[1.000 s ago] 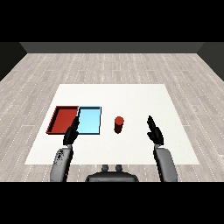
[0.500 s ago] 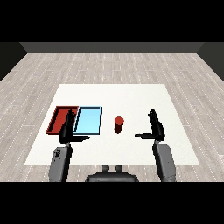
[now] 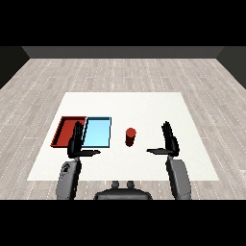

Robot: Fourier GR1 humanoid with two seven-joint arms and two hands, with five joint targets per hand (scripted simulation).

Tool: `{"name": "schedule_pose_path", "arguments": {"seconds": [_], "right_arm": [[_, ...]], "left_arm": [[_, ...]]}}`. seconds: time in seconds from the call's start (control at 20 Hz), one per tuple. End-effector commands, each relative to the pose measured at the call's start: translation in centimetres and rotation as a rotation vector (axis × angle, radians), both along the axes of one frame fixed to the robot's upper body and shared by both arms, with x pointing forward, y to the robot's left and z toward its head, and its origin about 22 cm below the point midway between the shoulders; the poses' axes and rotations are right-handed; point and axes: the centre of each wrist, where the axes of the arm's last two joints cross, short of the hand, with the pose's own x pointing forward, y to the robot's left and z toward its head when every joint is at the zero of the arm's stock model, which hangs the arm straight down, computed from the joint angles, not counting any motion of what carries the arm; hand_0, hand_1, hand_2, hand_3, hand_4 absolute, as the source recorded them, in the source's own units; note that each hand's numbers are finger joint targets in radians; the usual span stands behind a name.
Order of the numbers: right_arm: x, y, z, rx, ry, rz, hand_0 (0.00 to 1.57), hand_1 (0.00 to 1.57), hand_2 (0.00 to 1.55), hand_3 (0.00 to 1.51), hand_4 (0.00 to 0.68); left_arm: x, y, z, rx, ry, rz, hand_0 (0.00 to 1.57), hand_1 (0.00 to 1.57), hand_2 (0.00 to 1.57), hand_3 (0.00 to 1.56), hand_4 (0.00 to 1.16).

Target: Pick the red can and put it in the red box

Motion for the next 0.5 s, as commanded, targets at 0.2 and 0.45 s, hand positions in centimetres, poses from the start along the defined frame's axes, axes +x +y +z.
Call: {"name": "schedule_pose_path", "arguments": {"seconds": [0.2, 0.45], "right_arm": [[2.2, 0.7, -0.8, 0.014, 0.025, 0.006, 0.0, 0.0, 0.0, 0.0, 0.0], [2.0, 2.0, -0.5, 0.067, 0.068, 0.052, 0.0, 0.0, 0.0, 0.0, 0.0]], "left_arm": [[0.3, -1.3, 1.2, -0.035, -0.002, -0.017, 0.0, 0.0, 0.0, 0.0, 0.0], [-0.4, -0.4, 0.0, -0.043, -0.02, -0.022, 0.0, 0.0, 0.0, 0.0, 0.0]]}}
